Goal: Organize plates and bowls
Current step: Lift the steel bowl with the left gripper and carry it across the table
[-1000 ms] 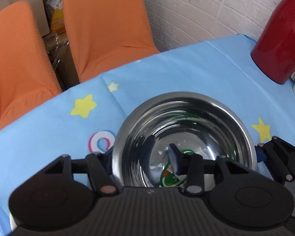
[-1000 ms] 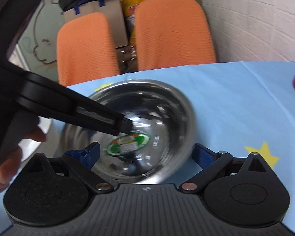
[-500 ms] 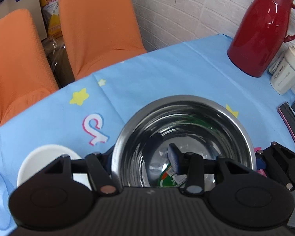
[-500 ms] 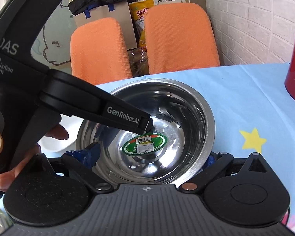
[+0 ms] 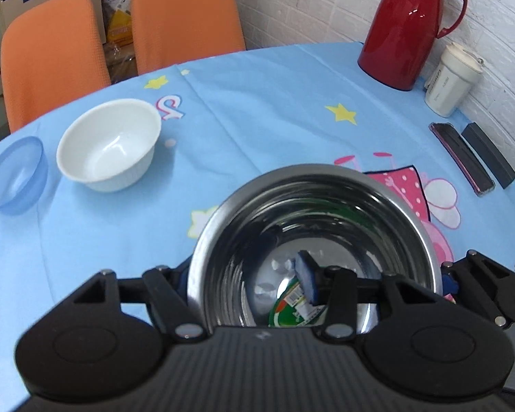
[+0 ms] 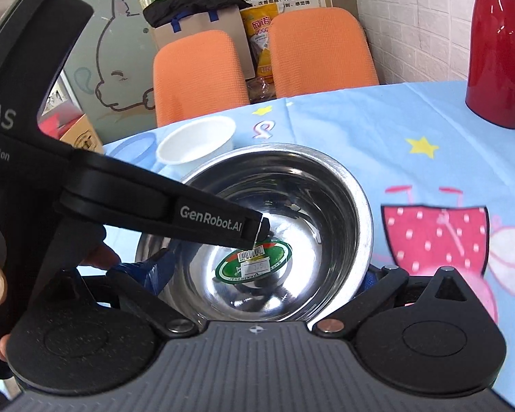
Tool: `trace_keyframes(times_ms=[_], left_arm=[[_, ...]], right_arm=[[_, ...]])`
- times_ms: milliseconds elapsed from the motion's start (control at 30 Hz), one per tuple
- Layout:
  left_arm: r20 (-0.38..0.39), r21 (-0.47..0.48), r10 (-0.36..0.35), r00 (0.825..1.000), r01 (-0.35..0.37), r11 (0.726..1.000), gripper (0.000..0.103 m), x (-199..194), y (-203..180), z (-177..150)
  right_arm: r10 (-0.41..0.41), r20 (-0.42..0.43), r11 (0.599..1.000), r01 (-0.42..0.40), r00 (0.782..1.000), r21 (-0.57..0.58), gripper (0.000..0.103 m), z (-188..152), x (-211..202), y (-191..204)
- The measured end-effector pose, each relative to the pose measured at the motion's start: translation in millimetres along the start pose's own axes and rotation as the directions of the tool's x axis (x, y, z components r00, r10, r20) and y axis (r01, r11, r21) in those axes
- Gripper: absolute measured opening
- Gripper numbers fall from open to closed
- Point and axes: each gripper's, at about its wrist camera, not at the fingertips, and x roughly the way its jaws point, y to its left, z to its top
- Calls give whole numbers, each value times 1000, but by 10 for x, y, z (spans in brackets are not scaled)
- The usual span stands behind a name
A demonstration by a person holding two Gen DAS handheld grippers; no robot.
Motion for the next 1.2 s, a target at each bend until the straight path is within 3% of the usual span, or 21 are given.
trace_keyframes(times_ms=[333, 533, 800, 967, 1200], left_arm=[[-29, -15, 5, 1000, -6, 1000, 47, -85, -36, -571], [-49, -30, 6, 999, -7, 1000, 50, 2, 8, -646], [-6, -68, -17, 1000, 16, 998, 68, -104, 46, -676], [149, -123, 57, 987, -38, 992, 73, -577, 128, -683], [264, -246, 227, 937, -162, 956, 73, -981, 174, -898]], right_arm=[[23, -37, 999, -22, 999, 24, 89, -476, -131, 206], [49, -66, 998, -46, 997, 45, 89, -531, -31, 184], [93, -69, 994, -89, 993, 61, 88, -702, -126, 104], [25, 40, 995, -29, 999, 91, 88, -735, -530, -40], [-79, 224, 989, 49, 971, 137, 88, -704, -851, -127]])
